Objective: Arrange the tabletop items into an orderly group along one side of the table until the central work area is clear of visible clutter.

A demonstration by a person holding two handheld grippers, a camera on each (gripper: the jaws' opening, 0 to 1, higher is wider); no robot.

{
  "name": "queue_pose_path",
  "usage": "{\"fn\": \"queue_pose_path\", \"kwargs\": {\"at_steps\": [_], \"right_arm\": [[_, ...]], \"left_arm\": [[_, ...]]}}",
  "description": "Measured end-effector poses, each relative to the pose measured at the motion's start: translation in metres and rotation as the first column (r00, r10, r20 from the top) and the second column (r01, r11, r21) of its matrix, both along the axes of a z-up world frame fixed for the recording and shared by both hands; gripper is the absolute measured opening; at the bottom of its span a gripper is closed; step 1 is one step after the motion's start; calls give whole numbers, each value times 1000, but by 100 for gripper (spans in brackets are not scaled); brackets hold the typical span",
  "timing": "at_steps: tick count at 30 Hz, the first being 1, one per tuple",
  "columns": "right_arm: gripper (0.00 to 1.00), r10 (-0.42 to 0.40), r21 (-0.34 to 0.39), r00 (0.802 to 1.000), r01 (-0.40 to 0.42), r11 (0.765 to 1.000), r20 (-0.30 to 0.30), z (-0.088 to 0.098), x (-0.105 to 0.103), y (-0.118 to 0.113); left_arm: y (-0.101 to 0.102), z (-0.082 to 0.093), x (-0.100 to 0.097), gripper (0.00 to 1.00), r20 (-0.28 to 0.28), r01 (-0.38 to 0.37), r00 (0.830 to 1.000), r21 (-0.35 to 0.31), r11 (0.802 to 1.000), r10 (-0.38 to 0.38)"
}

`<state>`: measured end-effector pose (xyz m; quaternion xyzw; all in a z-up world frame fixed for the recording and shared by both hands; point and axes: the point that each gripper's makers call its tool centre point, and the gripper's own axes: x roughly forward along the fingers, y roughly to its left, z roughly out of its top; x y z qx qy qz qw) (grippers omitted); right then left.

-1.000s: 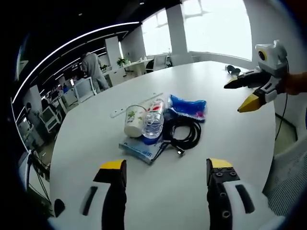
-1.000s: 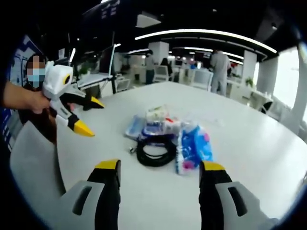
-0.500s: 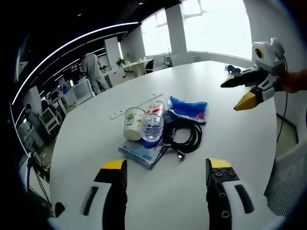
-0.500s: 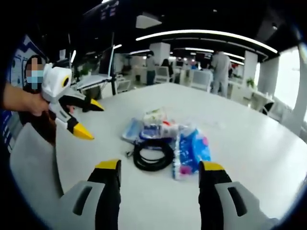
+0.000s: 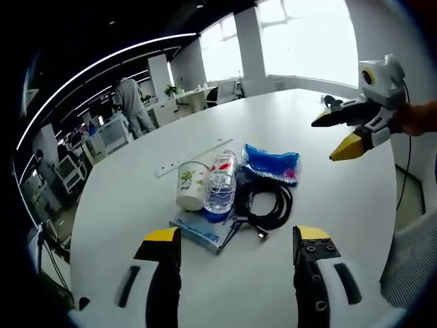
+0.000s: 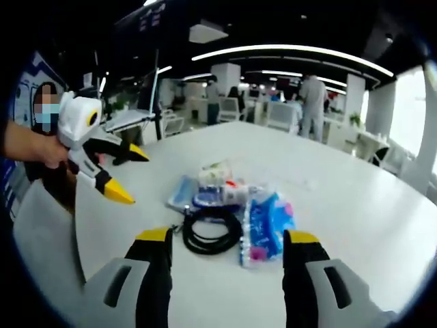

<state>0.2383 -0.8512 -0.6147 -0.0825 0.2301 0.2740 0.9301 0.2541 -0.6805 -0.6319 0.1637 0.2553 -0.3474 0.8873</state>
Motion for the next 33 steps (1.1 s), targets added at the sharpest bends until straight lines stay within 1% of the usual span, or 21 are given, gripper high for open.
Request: {"fn": "queue_pose_path", "kwargs": {"at_steps": [3,8,16,26,29,31,33], "right_arm": [[63,14,-10,1000,-14,1000,4,-1,2,3],[63,16,-5,1000,-16,1000,4,1,9,3],[62,7,11,1000,-7,1000,14,6,18,-1],[62,17,25,1000,-17,1000,13,7,33,2],[61,19,32,1000,-19,999,13,7,38,1],[61,16,39,1000,-16,999,12,8,41,0],[61,14,39,1000,-15,999,13,8,44,-1]], "left_arm": [[-2,0,3,65,9,16,1000,22,1000,-16],[-7,1,10,65,8,18,1000,18,1000,-18],[-15,-4,12,64,1,26,1000,22,999,-26],[-25,-6,21,64,-10,24,1000,12,1000,-24],[-28,-5,24,65,-13,19,1000,3,1000,-19],[-29,-3,26,64,1,26,1000,13,1000,-26],[-30,-4,28,64,0,25,1000,12,1000,-25]]}}
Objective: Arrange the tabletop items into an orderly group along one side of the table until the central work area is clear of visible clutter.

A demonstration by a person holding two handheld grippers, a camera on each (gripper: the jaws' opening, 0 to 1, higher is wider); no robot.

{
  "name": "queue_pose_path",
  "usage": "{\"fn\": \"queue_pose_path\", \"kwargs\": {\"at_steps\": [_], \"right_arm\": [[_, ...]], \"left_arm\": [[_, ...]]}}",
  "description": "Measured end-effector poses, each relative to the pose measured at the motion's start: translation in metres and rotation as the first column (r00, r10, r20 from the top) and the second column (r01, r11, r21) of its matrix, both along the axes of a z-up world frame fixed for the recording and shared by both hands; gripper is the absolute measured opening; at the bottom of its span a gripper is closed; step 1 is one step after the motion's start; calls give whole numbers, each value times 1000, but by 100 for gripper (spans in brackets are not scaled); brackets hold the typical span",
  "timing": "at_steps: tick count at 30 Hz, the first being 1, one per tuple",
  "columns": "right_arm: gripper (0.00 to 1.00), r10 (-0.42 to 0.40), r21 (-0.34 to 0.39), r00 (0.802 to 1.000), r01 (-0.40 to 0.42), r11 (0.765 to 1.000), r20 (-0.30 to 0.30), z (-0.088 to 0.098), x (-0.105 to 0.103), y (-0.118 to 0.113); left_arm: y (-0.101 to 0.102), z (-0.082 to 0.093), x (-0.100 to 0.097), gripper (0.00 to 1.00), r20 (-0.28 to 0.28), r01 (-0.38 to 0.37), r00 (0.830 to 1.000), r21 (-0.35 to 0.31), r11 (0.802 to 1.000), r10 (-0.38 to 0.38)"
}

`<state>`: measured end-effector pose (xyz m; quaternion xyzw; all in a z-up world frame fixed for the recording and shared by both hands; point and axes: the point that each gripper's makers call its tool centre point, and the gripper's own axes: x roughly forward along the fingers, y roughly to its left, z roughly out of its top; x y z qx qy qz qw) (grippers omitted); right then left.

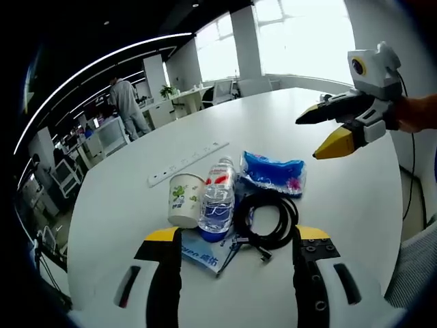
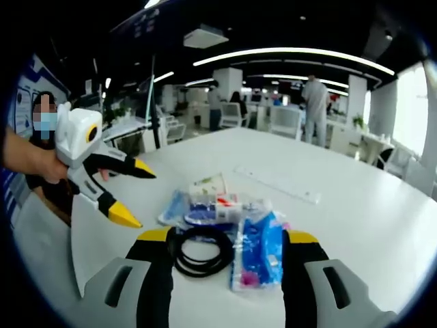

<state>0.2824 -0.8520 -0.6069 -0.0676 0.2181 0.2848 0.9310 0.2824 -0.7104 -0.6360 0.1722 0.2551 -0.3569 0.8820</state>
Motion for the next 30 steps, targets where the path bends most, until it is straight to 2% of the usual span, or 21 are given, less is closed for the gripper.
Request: {"fn": "queue_pose_path", "kwargs": {"at_steps": [11,14,18,30], "right_arm": [[59,-1,12,1000,1,1000,-5,0,14,-2],[57,4,16,1000,-4,1000,-6,0,18,0],[56,9,20,1000,-9,1000,-6,0,23,2],[52,16,34,1000,-15,999,-15,-2,41,7]], "left_arm": [[-9,-7,10,64,-10,10,1000,8,1000,-10],[-12,-6,14,63,-16,5,1000,-7,1000,-5],[-14,-8,17,63,-14,15,1000,14,1000,-14],[-20,-7,36,60,-19,0,1000,5,1000,0]]}}
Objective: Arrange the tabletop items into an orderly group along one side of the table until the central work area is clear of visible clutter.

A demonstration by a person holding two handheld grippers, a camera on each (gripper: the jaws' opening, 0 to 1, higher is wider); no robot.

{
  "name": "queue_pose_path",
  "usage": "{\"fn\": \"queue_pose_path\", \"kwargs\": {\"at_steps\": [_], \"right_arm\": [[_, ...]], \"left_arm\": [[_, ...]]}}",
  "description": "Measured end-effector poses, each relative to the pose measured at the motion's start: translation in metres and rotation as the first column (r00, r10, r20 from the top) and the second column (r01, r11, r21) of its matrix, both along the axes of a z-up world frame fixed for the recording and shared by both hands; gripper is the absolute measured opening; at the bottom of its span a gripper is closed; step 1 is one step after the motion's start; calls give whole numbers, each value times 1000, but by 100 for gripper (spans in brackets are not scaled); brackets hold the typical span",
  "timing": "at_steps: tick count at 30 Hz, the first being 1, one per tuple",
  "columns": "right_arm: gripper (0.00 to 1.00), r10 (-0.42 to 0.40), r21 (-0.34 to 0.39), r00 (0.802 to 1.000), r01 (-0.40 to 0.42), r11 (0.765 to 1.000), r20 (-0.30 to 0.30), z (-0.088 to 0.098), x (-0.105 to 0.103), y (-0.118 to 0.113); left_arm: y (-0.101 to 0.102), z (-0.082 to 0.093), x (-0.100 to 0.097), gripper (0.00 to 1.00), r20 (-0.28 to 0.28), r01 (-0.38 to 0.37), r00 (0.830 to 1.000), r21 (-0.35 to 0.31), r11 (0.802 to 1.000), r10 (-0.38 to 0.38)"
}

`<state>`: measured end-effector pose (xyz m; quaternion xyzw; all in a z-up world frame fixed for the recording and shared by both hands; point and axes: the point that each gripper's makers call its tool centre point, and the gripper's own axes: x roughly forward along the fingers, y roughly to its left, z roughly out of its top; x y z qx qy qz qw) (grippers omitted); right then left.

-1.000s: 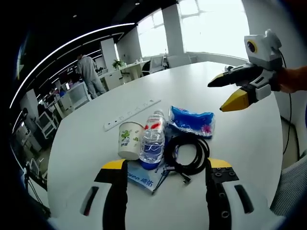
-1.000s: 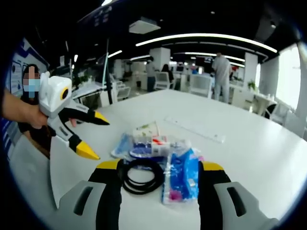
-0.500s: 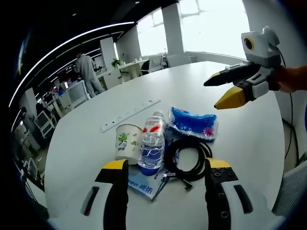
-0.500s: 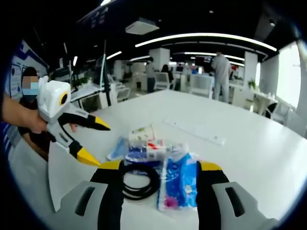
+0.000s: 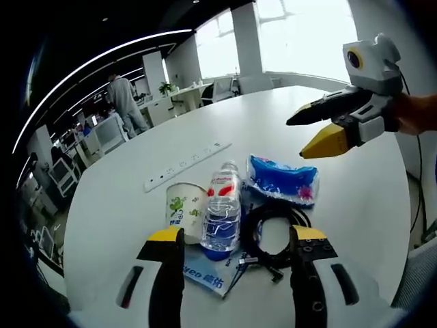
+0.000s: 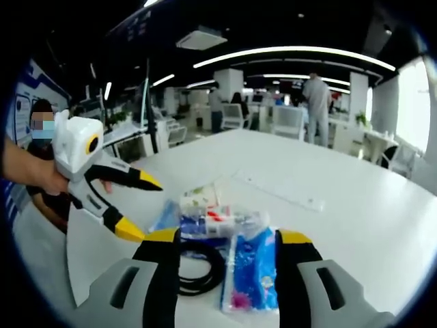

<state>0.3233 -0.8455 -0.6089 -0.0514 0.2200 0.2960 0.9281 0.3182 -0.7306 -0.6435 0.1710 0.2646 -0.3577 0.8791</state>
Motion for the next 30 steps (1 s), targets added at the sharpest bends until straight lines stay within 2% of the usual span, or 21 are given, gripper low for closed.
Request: {"fn": "queue_pose_path", "kwargs": {"at_steps": [9,14,30], "right_arm": [[50,-6,27,1000,6,1000,-19,-3,15,0],[49,2,25,1000,-1,1000,-26,-6,21,1],[47,5,27,998,-4,1000,-62,-20,34,-1]], "left_arm": [[-10,-2,9,58,-8,11,1000,-4,1000,-11],[-13,-3,15,58,6,23,1000,20,1000,-23],[-20,-13,29,52,-22,26,999,22,999,-26]]}}
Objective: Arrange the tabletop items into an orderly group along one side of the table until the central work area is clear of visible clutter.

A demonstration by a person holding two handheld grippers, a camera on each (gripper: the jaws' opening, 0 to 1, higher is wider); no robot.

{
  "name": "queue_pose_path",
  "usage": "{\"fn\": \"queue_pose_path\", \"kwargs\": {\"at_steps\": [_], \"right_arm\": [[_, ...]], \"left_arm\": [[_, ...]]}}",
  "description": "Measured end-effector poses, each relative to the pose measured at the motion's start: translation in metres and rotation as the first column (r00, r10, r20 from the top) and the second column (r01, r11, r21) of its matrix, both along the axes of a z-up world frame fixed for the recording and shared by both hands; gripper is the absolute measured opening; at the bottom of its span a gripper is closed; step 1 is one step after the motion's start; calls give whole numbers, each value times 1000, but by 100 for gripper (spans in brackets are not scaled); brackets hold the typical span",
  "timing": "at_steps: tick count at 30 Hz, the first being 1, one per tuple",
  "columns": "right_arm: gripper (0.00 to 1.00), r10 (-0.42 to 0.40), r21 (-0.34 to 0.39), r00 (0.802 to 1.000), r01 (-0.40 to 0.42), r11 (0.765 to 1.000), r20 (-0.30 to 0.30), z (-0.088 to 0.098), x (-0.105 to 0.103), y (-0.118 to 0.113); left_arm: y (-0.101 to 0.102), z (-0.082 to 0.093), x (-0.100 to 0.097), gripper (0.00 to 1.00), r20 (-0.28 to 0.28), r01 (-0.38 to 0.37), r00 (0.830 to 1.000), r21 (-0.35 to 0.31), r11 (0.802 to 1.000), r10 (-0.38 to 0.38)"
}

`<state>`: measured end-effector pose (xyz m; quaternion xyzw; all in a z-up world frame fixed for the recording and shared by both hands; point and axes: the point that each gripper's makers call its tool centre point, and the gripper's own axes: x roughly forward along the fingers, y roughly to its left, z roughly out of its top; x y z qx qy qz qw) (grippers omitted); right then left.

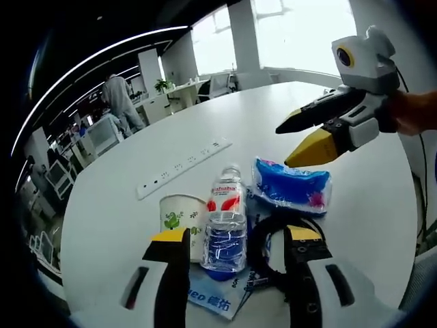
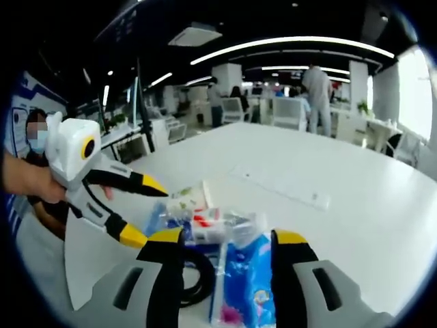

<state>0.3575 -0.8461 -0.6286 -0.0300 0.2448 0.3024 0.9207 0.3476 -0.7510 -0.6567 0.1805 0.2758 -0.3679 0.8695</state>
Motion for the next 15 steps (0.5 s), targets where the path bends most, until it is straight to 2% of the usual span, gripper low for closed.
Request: {"fn": "queue_pose_path", "kwargs": {"at_steps": [15], "right_arm": [[46,-11,13,1000,11,1000,-10,-3,5,-4]], "left_arm": [[-11,-15,9,48,-30,7,1000,28,1000,-7]]}}
